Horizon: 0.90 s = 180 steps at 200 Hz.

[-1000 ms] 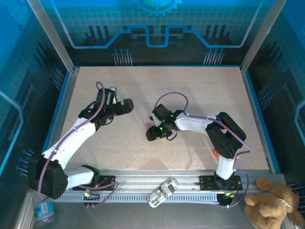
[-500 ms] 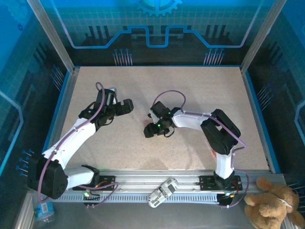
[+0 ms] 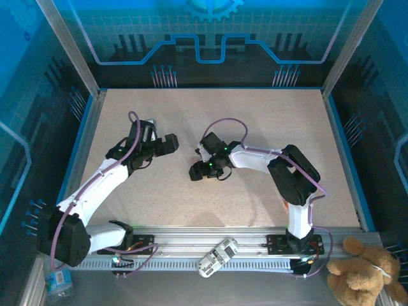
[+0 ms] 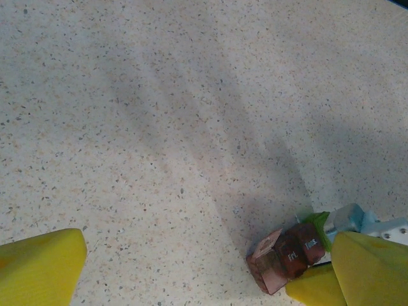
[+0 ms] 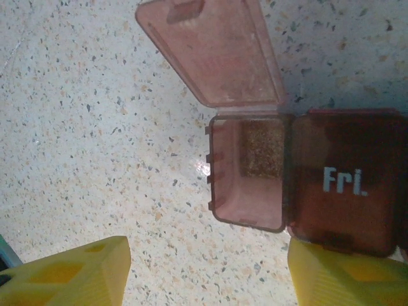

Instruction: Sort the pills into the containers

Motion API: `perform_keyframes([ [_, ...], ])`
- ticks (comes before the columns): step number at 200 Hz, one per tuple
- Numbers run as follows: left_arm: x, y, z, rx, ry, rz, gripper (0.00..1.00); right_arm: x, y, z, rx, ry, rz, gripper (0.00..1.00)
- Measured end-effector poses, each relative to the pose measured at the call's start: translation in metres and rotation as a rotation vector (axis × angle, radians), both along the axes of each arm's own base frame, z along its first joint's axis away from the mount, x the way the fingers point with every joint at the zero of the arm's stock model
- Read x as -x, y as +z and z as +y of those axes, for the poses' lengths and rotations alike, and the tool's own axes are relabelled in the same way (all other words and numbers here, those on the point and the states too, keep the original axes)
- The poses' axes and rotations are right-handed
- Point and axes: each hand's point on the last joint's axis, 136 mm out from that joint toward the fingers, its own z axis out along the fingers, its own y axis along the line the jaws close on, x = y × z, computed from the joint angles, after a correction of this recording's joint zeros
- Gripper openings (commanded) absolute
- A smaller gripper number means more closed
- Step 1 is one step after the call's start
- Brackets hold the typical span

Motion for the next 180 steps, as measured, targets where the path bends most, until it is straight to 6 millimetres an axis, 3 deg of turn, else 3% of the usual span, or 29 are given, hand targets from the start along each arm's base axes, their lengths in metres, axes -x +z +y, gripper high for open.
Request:
perform_keyframes([
  [34,0.002,-0.003,-0.001,0.006,-0.007,0.008,0.99,-0.014,0.034,-0.014,-0.027,-0.045,-0.068,0.68],
  [62,0.005,-0.007,-0.002,0.018,-0.008,0.016,0.99,-0.042,0.047,-0.044,0.035,-0.140,-0.136,0.69],
  [88,0.005,-0.008,-0.005,0.038,-0.006,0.022,0.99,-0.068,0.043,-0.069,0.152,-0.207,-0.176,0.70],
  [127,0.007,-0.010,-0.007,0.056,-0.008,0.028,0.99,-0.101,0.032,-0.072,0.270,-0.231,-0.219,0.70],
  [180,0.007,-0.010,-0.009,0.076,-0.009,0.033,0.99,-0.110,0.001,-0.085,0.405,-0.233,-0.207,0.70],
])
